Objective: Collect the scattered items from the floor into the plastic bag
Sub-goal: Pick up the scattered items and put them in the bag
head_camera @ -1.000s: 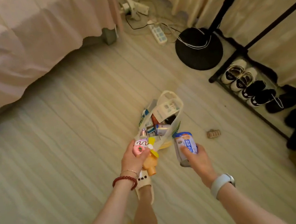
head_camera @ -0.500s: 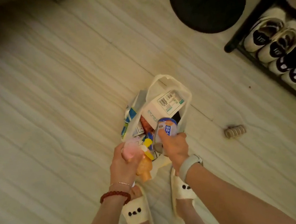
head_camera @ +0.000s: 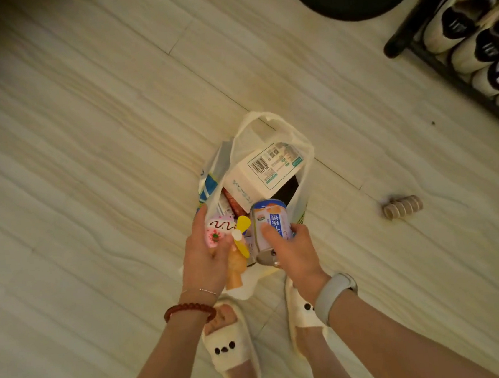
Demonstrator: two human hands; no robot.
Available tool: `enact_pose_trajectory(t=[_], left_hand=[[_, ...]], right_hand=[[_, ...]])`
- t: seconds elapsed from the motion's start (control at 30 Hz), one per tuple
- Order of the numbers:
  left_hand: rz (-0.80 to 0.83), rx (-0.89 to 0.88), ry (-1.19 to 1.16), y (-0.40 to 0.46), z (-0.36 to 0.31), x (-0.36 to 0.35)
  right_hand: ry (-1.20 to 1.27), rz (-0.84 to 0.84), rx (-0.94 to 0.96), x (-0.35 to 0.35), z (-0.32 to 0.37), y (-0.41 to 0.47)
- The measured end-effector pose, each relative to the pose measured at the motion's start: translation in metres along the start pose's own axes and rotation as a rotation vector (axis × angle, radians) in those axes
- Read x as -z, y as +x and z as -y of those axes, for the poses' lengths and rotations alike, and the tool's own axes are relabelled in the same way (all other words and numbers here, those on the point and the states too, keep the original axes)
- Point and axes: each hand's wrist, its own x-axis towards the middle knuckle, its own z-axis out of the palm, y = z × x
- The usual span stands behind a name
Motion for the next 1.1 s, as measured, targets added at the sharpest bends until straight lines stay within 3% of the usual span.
enact_pose_trajectory(t=[0.07, 0.27, 0.4, 0.8, 1.1], left_hand=[[0.022, 0.019, 0.076, 0.001, -0.001, -0.009], [0.082, 0.280, -0.091, 0.001, -0.005, -0.017], [0.090, 0.355, -0.090, -0.001, -0.006, -0.026], [0.071, 0.224, -0.158, 0.006, 0.011, -0.036], [0.007, 0.137, -0.070, 0.022, 0.000, -0.043]], right_hand=[[0.054, 0.078, 0.001, -0.001, -0.008, -0.004], [-0.014, 0.269, 0.215, 0.019, -0.023, -0.016], [-0.087, 0.325, 0.350, 0.027, -0.025, -0.019], [-0.161, 0.467, 0.405, 0.048, -0.031, -0.015], [-0.113, 0.360, 0.426, 0.020, -0.015, 0.019]])
